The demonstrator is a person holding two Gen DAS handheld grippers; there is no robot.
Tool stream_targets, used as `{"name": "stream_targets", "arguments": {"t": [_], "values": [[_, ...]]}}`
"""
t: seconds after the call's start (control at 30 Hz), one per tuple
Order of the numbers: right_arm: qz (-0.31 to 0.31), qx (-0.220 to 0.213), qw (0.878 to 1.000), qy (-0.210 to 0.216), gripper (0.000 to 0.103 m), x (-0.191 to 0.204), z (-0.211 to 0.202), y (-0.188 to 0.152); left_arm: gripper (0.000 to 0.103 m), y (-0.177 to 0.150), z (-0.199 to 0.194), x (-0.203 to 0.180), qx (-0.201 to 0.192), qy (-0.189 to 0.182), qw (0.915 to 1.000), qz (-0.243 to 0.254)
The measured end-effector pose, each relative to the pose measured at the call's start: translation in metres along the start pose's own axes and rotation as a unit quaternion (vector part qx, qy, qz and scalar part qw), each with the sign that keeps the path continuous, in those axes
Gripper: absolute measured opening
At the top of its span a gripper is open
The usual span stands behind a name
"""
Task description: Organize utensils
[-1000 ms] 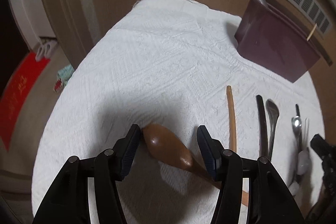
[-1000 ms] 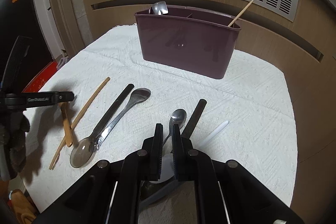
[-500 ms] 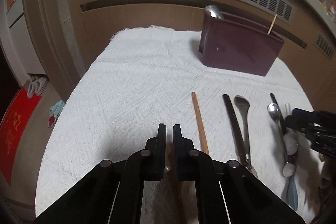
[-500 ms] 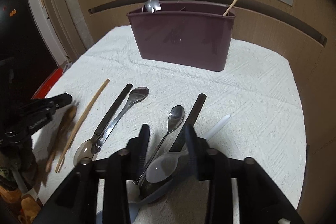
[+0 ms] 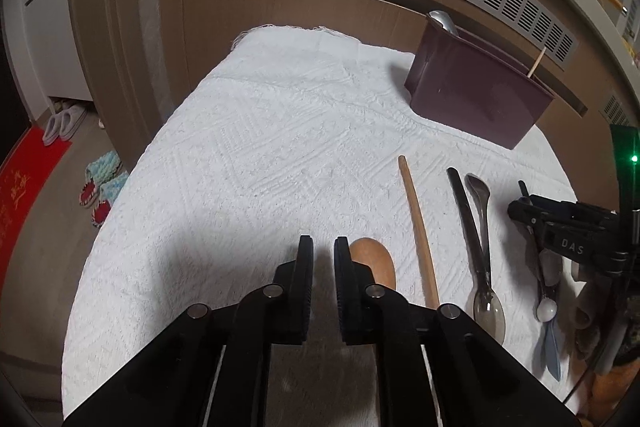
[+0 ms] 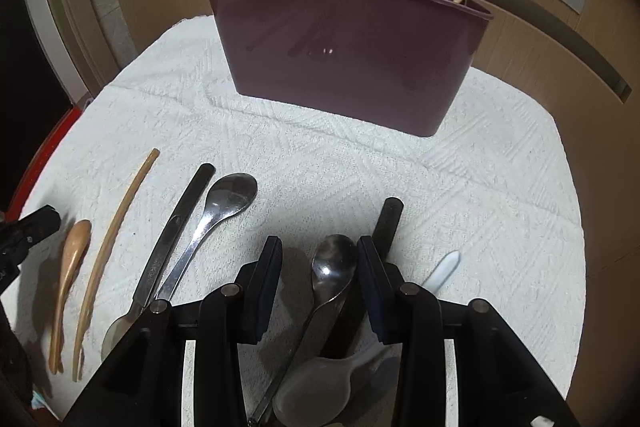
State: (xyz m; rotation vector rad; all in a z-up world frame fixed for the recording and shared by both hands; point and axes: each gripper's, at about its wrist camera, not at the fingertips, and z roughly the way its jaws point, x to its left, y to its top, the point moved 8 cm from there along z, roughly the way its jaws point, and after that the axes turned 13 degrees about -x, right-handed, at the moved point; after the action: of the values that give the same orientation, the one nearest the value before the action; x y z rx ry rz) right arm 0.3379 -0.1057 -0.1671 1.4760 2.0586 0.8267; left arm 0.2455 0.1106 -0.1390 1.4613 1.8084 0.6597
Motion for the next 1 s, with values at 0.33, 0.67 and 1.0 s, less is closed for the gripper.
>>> {"name": "stream_targets", "arguments": {"t": [0.33, 0.67, 1.0], "values": [[-0.077, -0.02, 0.996, -0.043, 0.039, -0.006, -0.011, -0.008, 0.069, 0.004, -0.017, 0.007, -0.025, -0.007, 0.9997, -0.001], [-0.058, -0.006, 0.998, -0.029, 0.037, 0.006, 0.001, -0.001, 0.071, -0.007, -0.004, 0.01, -0.007, -0.026, 0.9995, -0.016], [-0.06, -0.003, 0.998, -0.004, 0.023, 0.009, -0.007, -0.006, 0.071, -0.01, -0.005, 0.01, 0.004, -0.03, 0.9994, -0.018]]}}
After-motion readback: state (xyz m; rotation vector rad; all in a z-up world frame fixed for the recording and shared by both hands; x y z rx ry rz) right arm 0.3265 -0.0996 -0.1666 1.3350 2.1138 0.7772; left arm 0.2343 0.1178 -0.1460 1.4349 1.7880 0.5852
